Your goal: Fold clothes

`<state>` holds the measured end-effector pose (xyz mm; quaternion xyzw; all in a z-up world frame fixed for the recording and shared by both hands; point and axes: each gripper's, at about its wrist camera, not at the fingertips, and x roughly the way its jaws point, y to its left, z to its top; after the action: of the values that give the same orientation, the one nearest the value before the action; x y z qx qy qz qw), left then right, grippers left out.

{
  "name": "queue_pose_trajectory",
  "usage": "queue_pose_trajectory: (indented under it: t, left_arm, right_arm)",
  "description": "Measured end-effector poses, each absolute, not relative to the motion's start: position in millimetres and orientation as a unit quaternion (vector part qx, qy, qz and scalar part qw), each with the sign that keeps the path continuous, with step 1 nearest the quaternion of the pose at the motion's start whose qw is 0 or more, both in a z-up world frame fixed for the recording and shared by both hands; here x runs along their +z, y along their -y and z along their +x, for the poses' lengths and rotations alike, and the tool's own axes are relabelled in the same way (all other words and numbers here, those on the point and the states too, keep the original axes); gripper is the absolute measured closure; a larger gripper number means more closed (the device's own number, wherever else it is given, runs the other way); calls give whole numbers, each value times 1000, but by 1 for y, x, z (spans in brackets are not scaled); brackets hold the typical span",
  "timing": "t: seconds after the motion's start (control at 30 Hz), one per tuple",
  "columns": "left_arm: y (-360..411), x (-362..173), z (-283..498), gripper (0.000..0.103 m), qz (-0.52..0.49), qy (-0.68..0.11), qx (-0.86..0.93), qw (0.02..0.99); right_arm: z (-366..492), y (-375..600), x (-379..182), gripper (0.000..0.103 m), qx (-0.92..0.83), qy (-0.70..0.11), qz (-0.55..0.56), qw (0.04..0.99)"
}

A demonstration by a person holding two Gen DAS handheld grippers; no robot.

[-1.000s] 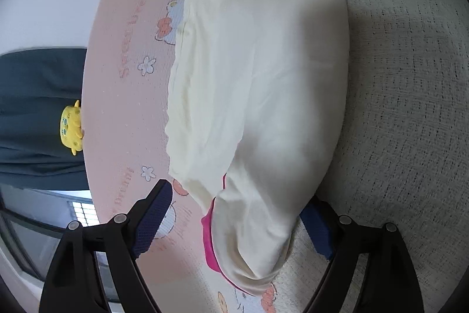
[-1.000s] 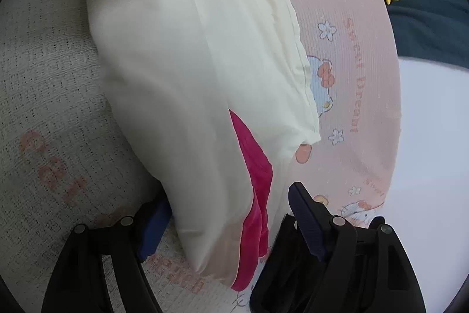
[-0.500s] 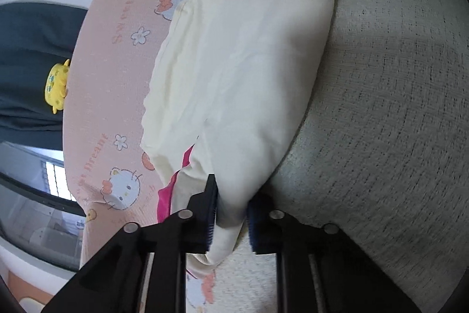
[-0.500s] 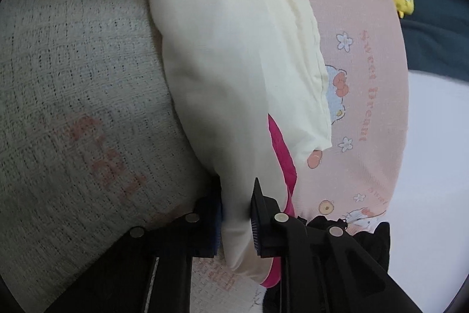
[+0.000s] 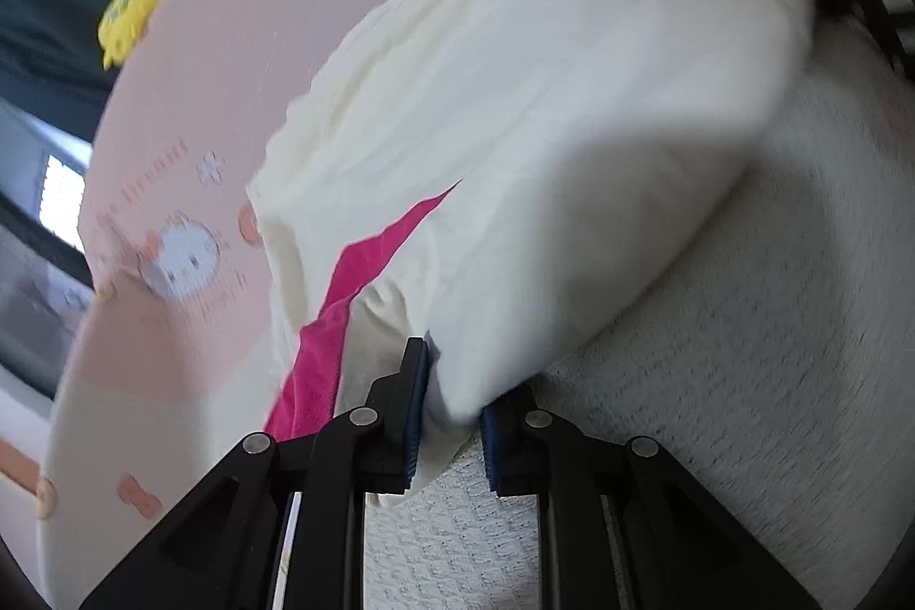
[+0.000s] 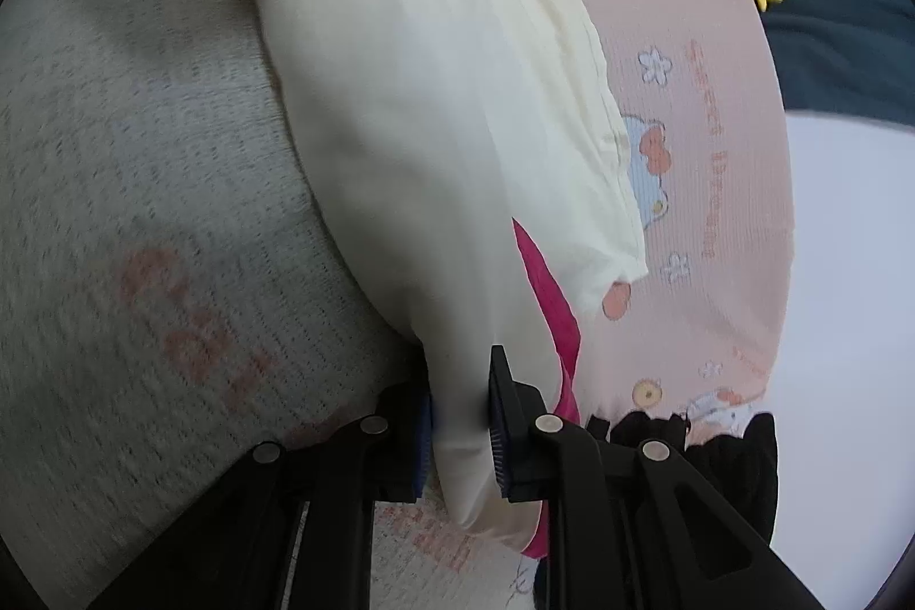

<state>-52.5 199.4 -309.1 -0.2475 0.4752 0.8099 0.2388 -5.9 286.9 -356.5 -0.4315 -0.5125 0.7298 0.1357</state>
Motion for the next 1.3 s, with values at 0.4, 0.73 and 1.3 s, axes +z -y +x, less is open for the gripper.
queue_pose_trajectory:
  t: [0.4, 0.73, 1.3]
  left_arm:
    - [-175, -278, -38, 88, -244, -505, 782, 273]
    - [-154, -287, -14, 88, -260, -542, 748, 281]
    - [-126, -288, -13, 85, -224, -570, 749, 254]
  right_arm:
    - [11, -273, -339, 91, 722, 518, -434, 148]
    - [44, -246, -333, 91, 725, 510, -445, 128]
    - [90, -245, -347, 47, 681, 576, -426, 153]
